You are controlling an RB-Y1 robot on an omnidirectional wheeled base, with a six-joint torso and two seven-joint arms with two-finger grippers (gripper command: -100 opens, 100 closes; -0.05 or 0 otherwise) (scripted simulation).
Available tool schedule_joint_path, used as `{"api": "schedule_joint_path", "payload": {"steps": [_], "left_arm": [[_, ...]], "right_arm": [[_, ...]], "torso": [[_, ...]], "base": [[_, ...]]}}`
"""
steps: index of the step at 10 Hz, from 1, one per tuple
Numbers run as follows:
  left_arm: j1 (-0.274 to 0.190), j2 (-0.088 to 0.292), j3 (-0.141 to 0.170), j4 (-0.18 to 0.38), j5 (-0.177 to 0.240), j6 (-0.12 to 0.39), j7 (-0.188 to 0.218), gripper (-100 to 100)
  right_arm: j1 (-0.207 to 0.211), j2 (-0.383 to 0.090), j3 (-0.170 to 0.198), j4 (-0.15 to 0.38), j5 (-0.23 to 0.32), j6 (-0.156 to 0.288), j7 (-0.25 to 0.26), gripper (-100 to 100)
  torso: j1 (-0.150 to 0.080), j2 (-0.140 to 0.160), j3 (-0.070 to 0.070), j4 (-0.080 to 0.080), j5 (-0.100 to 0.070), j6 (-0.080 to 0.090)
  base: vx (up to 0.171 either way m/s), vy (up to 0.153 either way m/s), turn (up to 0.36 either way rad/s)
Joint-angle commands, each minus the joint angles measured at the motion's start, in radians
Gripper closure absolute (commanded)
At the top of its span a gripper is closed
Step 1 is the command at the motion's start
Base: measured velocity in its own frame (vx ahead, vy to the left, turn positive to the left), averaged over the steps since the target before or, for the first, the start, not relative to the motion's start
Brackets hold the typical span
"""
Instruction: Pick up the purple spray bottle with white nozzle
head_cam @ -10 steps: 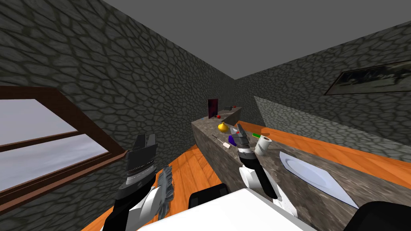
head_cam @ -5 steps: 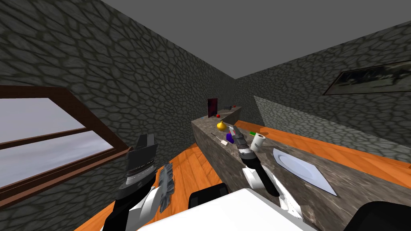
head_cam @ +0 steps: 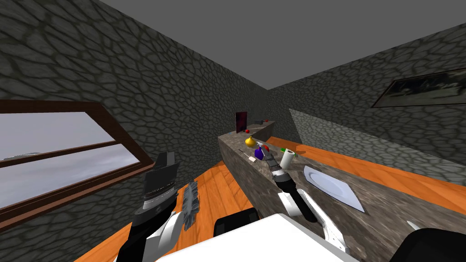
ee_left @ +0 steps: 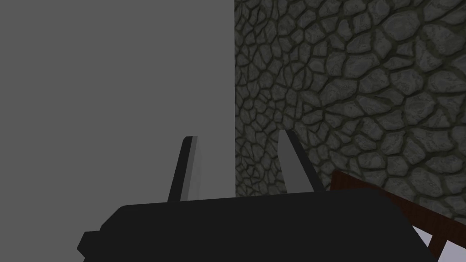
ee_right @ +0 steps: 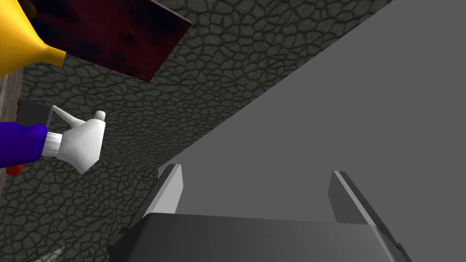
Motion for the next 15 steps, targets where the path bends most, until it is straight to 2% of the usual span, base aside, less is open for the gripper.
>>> {"api": "schedule_joint_path", "payload": {"steps": [1, 5, 9, 10, 15], "left_arm": [[0.0, 0.0, 0.0, 0.0, 0.0, 0.0, 0.0, 0], [0.0, 0.0, 0.0, 0.0, 0.0, 0.0, 0.0, 0], [0.0, 0.0, 0.0, 0.0, 0.0, 0.0, 0.0, 0], [0.0, 0.0, 0.0, 0.0, 0.0, 0.0, 0.0, 0], [0.0, 0.0, 0.0, 0.0, 0.0, 0.0, 0.0, 0]], "right_arm": [[0.011, -0.013, -0.015, 0.022, 0.035, 0.004, 0.037, -100], [0.03, -0.061, -0.058, 0.101, 0.124, 0.011, 0.126, -100], [0.054, -0.14, -0.104, 0.186, 0.206, 0.016, 0.209, -100], [0.054, -0.14, -0.104, 0.186, 0.206, 0.016, 0.209, -100], [0.084, -0.269, -0.152, 0.282, 0.282, 0.02, 0.284, -100]], "torso": [[0.0, 0.0, 0.0, 0.0, 0.0, 0.0], [-0.002, -0.001, -0.001, 0.0, 0.0, 0.0], [-0.002, -0.004, -0.002, -0.001, 0.0, 0.0], [-0.002, -0.004, -0.002, -0.001, 0.0, 0.0], [-0.002, -0.008, -0.004, -0.001, 0.0, 0.0]], "base": [[-0.088, -0.037, 0.071], [-0.072, -0.059, 0.11], [-0.03, -0.049, 0.131], [-0.019, -0.042, 0.048], [0.004, -0.044, 0.129]]}}
